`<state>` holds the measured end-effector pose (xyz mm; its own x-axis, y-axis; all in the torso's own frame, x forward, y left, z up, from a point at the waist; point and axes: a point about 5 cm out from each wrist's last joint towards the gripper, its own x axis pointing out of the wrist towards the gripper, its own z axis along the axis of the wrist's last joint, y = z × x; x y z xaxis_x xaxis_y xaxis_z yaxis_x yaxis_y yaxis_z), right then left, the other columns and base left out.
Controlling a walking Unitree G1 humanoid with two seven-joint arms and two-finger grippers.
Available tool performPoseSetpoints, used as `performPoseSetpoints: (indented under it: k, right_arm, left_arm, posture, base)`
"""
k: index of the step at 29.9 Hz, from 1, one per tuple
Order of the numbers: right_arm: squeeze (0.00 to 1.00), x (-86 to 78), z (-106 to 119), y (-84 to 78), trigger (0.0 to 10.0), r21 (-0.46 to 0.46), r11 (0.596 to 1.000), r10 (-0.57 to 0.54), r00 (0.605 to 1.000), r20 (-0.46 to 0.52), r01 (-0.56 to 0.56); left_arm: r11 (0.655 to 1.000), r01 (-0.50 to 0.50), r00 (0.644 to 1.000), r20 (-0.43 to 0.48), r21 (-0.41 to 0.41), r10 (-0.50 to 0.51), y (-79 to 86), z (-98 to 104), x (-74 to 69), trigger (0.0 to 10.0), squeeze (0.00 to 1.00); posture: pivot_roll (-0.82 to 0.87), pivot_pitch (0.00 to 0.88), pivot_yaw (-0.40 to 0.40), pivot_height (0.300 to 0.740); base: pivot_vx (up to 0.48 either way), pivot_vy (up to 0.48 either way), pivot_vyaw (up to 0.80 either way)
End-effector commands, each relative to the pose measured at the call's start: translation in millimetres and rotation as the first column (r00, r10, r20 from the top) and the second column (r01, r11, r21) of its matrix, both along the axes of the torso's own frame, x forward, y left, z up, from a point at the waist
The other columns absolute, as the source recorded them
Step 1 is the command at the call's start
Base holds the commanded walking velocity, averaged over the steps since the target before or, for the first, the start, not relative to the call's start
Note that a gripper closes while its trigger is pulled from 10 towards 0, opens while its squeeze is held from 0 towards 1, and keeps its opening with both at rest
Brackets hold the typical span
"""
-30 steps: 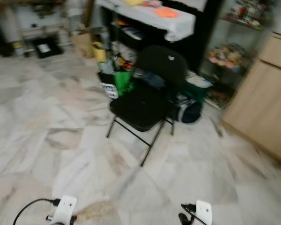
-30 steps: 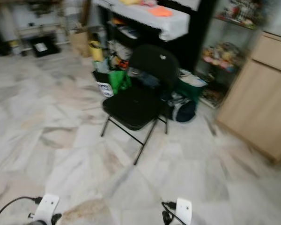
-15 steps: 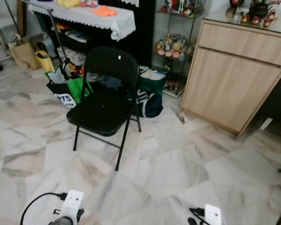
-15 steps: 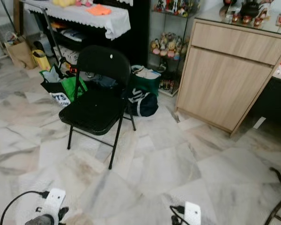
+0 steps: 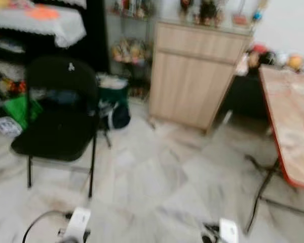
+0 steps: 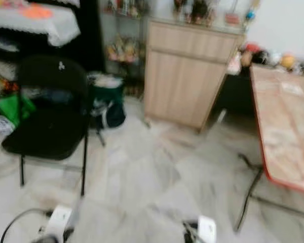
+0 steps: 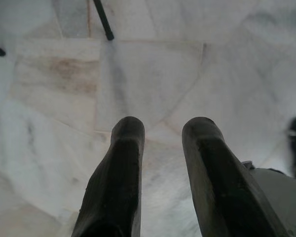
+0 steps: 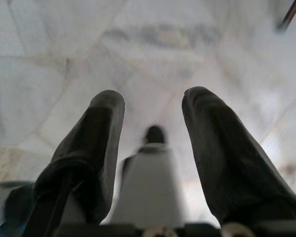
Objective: Setting the table
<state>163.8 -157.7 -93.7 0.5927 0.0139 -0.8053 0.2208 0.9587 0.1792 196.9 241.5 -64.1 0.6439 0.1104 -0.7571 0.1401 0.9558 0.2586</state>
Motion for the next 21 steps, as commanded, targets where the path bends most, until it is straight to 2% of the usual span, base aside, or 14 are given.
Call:
performPoseSetpoints:
  k: [1, 10, 14, 21]
  right_arm:
    - [0.0, -2.6, -0.5, -11.6, 10.0, -0.026, 1.0, -0.016, 1.0, -0.01, 0.016]
    - [0.0, -0.6, 0.5, -11.4, 10.0, -0.012, 1.0, -0.02, 1.0, 0.004, 0.02]
    - [0.0, -0.1, 0.8, -11.2, 10.0, -0.017, 1.0, -0.021, 1.0, 0.008, 0.021]
    - [0.0, 1.3, 1.3, -10.7, 10.0, -0.018, 0.999, -0.042, 0.999, 0.011, 0.042]
  left_arm:
    - [1.0, 0.01, 1.0, -0.014, -0.011, -0.01, -7.0, -2.7, -0.8, 10.0, 0.0]
    - [1.0, 0.016, 1.0, -0.016, -0.013, -0.016, -9.2, -3.8, -1.9, 10.0, 0.0]
    - [1.0, 0.026, 1.0, -0.013, -0.006, -0.026, -9.4, -3.2, -0.9, 10.0, 0.0]
    - [0.999, 0.039, 0.999, -0.007, -0.002, -0.039, -9.6, -1.8, 1.6, 10.0, 0.0]
  posture:
    - [0.17, 0.0, -0.041, 0.74]
    - [0.18, 0.0, -0.045, 0.74]
    - [0.18, 0.0, -0.044, 0.74]
    - [0.19, 0.0, -0.029, 0.74]
  base:
    - [0.0, 0.0, -0.71]
    - [0.0, 0.0, -0.68]
    - [0.0, 0.0, 0.0]
    - [0.0, -0.299, 0.0]
